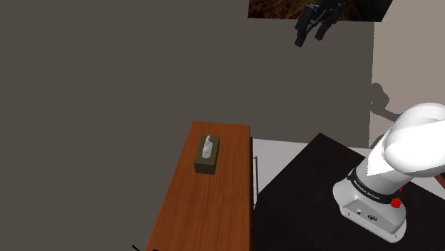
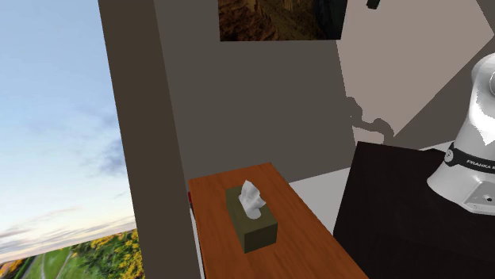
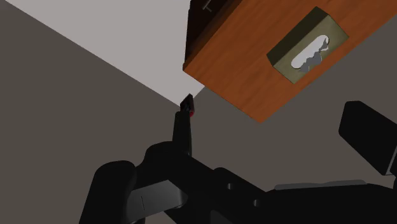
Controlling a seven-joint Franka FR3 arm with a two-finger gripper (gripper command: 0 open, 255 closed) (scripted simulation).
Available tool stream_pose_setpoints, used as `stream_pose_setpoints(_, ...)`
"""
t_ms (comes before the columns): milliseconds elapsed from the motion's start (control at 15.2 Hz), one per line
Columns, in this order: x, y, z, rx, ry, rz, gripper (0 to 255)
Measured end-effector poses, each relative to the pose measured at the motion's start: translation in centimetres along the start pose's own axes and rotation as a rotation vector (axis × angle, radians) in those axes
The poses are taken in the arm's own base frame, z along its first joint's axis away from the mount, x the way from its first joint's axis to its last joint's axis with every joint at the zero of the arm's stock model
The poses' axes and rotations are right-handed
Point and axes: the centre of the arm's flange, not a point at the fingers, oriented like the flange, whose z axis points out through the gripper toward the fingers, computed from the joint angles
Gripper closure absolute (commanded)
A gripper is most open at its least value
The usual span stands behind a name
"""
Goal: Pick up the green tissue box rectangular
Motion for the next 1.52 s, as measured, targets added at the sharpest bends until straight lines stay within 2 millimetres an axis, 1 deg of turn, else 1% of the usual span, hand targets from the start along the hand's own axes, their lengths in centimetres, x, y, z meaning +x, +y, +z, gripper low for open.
stream_pose_setpoints(66, 0.0, 0.0, 0.0, 0.0, 0.0, 0.0, 0)
stream_pose_setpoints(132, 0.2, -0.3, 0.5, 0.005, -0.001, -0.003, 0)
stream_pose_setpoints(198, 0.6, -0.5, 1.6, 0.013, -0.004, -0.008, 0)
stream_pose_setpoints(264, 0.9, -0.3, 2.5, 0.023, -0.005, -0.014, 0)
stream_pose_setpoints(330, 1.1, -0.4, 3.6, 0.033, -0.007, -0.02, 0)
stream_pose_setpoints(924, 3.6, -3.8, 14.5, 0.132, -0.024, -0.077, 0)
stream_pose_setpoints(1056, 4.5, -4.9, 16.7, 0.154, -0.028, -0.089, 0)
stream_pose_setpoints(1254, 4.7, -6.2, 20.0, 0.187, -0.034, -0.109, 0)
stream_pose_setpoints(1518, 6.0, -8.6, 24.6, 0.231, -0.041, -0.135, 0)
